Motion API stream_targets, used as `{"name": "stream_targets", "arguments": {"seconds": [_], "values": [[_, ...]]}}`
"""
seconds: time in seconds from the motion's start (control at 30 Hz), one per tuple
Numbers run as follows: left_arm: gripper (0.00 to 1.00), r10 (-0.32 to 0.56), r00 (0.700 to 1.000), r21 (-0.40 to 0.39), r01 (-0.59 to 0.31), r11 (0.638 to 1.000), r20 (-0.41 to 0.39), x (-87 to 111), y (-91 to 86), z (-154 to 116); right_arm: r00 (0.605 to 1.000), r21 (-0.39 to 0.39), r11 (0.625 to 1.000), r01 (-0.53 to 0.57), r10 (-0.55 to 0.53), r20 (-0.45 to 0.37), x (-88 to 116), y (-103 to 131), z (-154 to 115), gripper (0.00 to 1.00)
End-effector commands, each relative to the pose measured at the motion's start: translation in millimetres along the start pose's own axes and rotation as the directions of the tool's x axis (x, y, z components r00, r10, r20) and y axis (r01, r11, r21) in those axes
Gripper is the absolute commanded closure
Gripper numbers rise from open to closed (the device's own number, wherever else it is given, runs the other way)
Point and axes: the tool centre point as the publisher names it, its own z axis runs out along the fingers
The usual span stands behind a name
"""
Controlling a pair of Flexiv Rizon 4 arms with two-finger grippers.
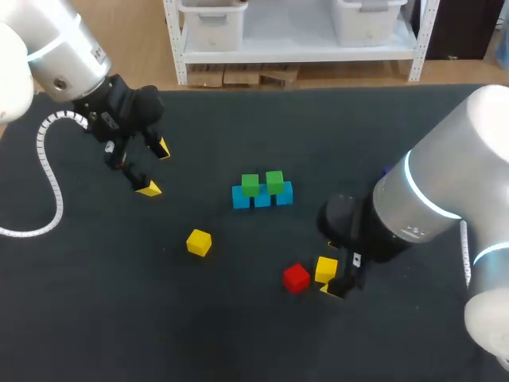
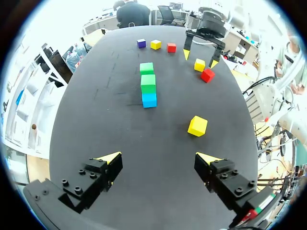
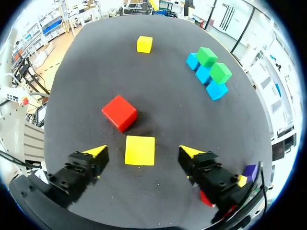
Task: Place the blue cubes, place green cubes on the blue cubes, place the yellow cubes on the green cubes, then place the red cubes on the yellow cubes, and place purple cube on the red cubes.
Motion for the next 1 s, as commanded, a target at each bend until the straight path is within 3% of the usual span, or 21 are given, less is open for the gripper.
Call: {"name": "stream_targets", "arguments": {"seconds": [0.03, 0.23, 0.33, 0.47, 0.73, 1.0], "values": [[0.00, 0.002, 1.000, -0.002, -0.002, 1.000, 0.001, 0.8, -0.3, 0, 1.000, -0.001, 1.000, 0.001, -0.001, -0.002, -1, -2, 1, 0.51], [0.00, 0.002, 1.000, -0.002, -0.002, 1.000, 0.001, 0.8, -0.3, 0, 1.000, -0.002, 1.000, 0.006, -0.006, -0.003, -1, -2, 2, 0.71], [0.00, 0.002, 1.000, -0.002, -0.002, 1.000, 0.001, 0.8, -0.3, 0, 1.000, -0.003, 1.000, 0.010, -0.010, -0.002, -2, -2, 2, 0.92], [0.00, 0.002, 1.000, -0.002, -0.002, 1.000, 0.001, 0.8, -0.3, 0, 1.000, -0.006, 1.000, 0.012, -0.012, -0.002, -2, -2, 2, 1.00], [0.00, 0.002, 1.000, -0.002, -0.002, 1.000, 0.001, 0.8, -0.3, 0, 1.000, -0.006, 1.000, 0.024, -0.024, -0.010, -3, -5, -11, 1.00], [0.00, 0.002, 1.000, -0.002, -0.002, 1.000, 0.001, 0.8, -0.3, 0, 0.993, -0.054, 0.991, 0.119, -0.118, 0.021, -11, -25, -57, 1.00]]}}
